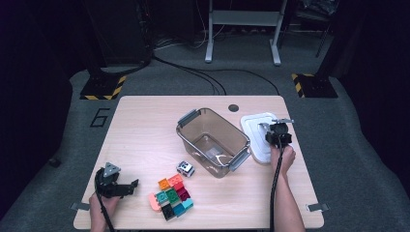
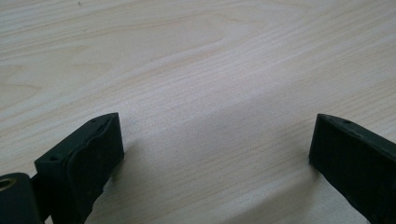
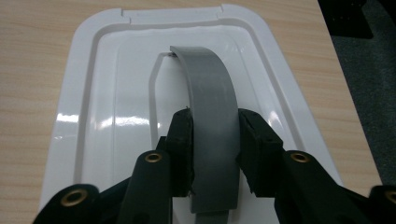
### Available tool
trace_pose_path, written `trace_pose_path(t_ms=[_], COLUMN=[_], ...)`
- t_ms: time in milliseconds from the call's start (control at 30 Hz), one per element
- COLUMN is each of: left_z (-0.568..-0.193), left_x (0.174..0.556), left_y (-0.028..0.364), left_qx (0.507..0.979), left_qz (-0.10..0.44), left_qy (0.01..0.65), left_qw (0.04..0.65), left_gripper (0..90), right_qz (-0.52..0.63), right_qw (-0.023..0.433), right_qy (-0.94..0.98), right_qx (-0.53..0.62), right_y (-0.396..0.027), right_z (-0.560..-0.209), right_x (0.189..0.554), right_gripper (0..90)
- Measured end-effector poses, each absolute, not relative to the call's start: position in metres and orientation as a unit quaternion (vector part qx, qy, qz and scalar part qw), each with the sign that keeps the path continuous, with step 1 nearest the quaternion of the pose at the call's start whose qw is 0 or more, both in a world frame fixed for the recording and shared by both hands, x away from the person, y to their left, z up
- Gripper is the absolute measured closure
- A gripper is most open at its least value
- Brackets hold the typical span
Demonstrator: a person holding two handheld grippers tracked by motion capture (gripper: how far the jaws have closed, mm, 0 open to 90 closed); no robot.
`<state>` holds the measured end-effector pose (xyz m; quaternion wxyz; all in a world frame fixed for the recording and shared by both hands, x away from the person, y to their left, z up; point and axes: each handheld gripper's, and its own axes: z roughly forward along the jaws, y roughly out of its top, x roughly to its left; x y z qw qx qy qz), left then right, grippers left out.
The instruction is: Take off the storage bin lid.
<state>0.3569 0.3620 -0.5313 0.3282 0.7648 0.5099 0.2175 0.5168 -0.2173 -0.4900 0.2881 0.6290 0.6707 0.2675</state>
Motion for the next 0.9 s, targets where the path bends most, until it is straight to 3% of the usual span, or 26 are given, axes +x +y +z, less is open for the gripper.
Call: trace_pose_path(t_ms=[67, 167, 200, 467, 900], left_z=[-0.531, -0.531, -0.531, -0.531, -0.531], left_x=[0.357, 0.357, 0.357, 0.357, 0.357], left_y=[0.362, 0.362, 0.362, 0.362, 0.362], left_qx=[0.765, 0.765, 0.765, 0.765, 0.765], left_qz=[0.218, 0.218, 0.218, 0.218, 0.218], left_qy=[0.510, 0.510, 0.510, 0.510, 0.509], left_qw=[0.328, 0.328, 0.328, 0.328, 0.328], left_gripper=[3.0, 3.0, 3.0, 3.0, 3.2], right_qz=[0.273, 0.284, 0.294, 0.319, 0.336], right_qw=[0.283, 0.277, 0.269, 0.251, 0.235], right_qy=[0.669, 0.668, 0.669, 0.687, 0.719], right_qx=[0.631, 0.630, 0.627, 0.603, 0.561], right_y=[-0.219, -0.220, -0.221, -0.222, -0.223], right_z=[-0.491, -0.485, -0.480, -0.470, -0.480], right_x=[0.516, 0.512, 0.508, 0.486, 0.429], right_gripper=[64.4, 53.4, 44.2, 24.0, 8.9])
